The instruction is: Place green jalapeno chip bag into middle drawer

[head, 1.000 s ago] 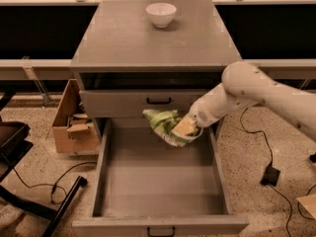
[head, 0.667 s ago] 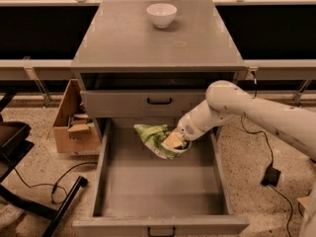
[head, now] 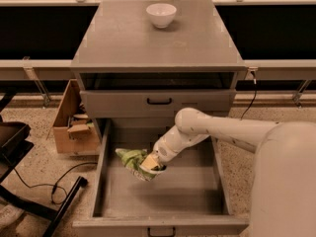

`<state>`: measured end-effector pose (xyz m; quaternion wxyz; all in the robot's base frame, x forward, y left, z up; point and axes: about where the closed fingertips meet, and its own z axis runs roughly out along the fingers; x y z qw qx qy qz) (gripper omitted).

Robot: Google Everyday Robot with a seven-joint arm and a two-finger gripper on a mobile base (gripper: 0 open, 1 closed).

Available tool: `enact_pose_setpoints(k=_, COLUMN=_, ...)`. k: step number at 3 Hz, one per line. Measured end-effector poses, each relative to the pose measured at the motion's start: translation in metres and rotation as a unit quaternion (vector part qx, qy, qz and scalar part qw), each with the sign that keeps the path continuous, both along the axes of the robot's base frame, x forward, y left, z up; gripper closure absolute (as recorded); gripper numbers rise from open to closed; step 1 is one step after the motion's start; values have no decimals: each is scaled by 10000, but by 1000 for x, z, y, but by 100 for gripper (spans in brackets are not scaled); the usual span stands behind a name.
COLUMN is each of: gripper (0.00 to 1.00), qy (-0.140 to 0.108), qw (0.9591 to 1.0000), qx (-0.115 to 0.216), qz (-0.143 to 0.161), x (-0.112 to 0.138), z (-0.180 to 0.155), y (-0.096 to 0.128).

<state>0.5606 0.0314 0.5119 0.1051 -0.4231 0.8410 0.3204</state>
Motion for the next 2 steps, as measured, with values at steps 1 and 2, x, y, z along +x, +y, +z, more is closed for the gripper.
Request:
enact_pose_setpoints(k=1, gripper=100, qy=245, qw=9997, qx=-77, qz=14, x=-10, z=-32, y=18)
enact_pose_setpoints(k=2, gripper=82, qy=256, qw=9996, qx=-76, qz=18, x=-11, z=-33, y=19)
